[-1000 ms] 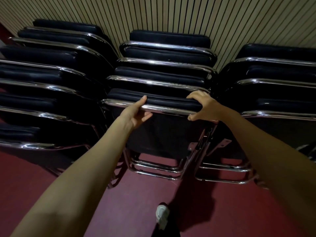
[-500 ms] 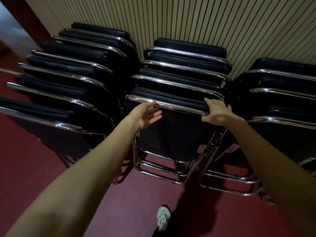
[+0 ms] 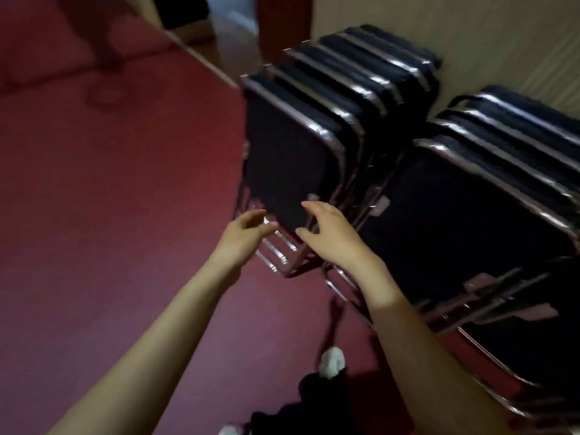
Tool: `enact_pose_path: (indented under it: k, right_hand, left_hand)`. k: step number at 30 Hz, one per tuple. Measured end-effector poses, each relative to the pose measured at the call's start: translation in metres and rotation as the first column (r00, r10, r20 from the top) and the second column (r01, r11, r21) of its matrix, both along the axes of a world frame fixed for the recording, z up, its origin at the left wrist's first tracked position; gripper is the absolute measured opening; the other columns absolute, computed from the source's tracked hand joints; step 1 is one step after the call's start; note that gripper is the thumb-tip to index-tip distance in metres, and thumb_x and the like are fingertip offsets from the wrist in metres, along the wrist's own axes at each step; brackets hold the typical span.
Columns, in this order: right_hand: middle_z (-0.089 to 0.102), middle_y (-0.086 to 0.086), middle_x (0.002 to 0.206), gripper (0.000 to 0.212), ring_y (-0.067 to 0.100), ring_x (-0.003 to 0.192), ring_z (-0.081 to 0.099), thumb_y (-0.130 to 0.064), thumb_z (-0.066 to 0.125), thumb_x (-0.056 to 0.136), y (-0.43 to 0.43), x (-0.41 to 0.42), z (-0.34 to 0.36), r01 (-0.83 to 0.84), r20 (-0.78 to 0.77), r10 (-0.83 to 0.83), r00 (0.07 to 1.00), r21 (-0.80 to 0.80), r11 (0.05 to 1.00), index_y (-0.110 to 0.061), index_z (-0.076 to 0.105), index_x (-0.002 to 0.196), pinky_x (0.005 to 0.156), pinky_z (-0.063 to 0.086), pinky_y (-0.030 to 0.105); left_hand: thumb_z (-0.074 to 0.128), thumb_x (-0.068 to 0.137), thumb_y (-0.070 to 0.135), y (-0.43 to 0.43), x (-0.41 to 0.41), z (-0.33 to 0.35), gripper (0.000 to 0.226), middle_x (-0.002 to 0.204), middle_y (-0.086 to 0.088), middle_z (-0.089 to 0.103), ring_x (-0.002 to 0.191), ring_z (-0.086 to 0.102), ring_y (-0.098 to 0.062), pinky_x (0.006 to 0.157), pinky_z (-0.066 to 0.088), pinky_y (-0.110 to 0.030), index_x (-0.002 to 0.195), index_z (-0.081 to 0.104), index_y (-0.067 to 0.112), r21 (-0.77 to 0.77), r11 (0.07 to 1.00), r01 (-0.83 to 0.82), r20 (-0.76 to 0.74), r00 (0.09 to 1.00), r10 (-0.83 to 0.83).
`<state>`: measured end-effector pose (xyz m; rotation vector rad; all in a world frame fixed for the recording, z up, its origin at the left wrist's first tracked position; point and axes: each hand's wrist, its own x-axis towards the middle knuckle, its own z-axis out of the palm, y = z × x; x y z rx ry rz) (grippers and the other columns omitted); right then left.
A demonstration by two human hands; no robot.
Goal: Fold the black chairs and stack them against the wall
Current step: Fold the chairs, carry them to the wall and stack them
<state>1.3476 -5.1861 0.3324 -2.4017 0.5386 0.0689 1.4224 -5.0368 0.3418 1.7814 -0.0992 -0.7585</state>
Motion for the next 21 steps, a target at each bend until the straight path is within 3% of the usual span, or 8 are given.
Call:
enact_pose_path:
  k: [4, 7, 10, 14, 21]
  right_hand:
    - [0.036, 0.003, 0.150, 0.062, 0.020, 0.141, 0.028, -0.029, 0.058, 0.091, 0.159, 0.037, 0.009, -0.286, -0.023, 0.287, 0.958, 0.032, 0.958, -0.014, 0.033, 0.146, 0.115, 0.022, 0.032]
    - [0.023, 0.003, 0.157, 0.067, 0.017, 0.146, 0.015, -0.029, 0.056, 0.094, 0.269, 0.062, 0.011, -0.478, -0.075, 0.481, 0.874, 0.046, 0.877, -0.016, 0.024, 0.150, 0.118, 0.015, 0.033]
    - [0.024, 0.005, 0.156, 0.068, 0.018, 0.146, 0.015, -0.029, 0.057, 0.093, 0.370, 0.088, 0.005, -0.652, -0.097, 0.653, 0.751, 0.046, 0.756, -0.016, 0.023, 0.150, 0.118, 0.018, 0.038]
    - [0.028, 0.006, 0.154, 0.067, 0.020, 0.144, 0.023, -0.026, 0.059, 0.092, 0.500, 0.124, -0.004, -0.831, -0.107, 0.829, 0.549, 0.033, 0.555, -0.013, 0.027, 0.149, 0.117, 0.020, 0.034]
    - [0.026, 0.004, 0.155, 0.067, 0.018, 0.144, 0.021, -0.027, 0.058, 0.092, 0.735, 0.198, -0.020, -0.973, -0.110, 0.969, 0.220, 0.052, 0.226, -0.014, 0.026, 0.149, 0.117, 0.018, 0.029]
  left_hand:
    - [0.066, 0.090, 0.018, 0.175, -0.015, 0.004, 0.044, 0.122, 0.006, 0.054, 0.117, 0.046, -0.005, 0.091, 0.036, -0.023, 0.133, 0.055, 0.020, 0.003, 0.974, -0.228, 0.033, 0.973, 0.228]
    - [0.067, 0.089, 0.020, 0.298, -0.033, -0.007, 0.051, 0.132, 0.002, 0.052, 0.124, 0.043, -0.006, 0.094, 0.034, -0.025, 0.138, 0.051, 0.019, 0.054, 0.900, -0.433, 0.012, 0.901, 0.433]
    - [0.067, 0.089, 0.020, 0.406, -0.046, -0.016, 0.052, 0.141, -0.003, 0.051, 0.131, 0.044, -0.014, 0.098, 0.035, -0.028, 0.138, 0.051, 0.019, 0.072, 0.754, -0.653, -0.033, 0.754, 0.656]
    - [0.067, 0.089, 0.018, 0.529, -0.056, -0.025, 0.049, 0.139, -0.009, 0.052, 0.128, 0.048, -0.019, 0.099, 0.037, -0.030, 0.137, 0.053, 0.016, 0.061, 0.509, -0.859, -0.053, 0.506, 0.861]
    - [0.067, 0.089, 0.019, 0.735, -0.044, -0.036, 0.047, 0.136, -0.007, 0.055, 0.123, 0.051, -0.018, 0.103, 0.038, -0.033, 0.134, 0.055, 0.017, 0.111, 0.147, -0.983, -0.018, 0.146, 0.989]
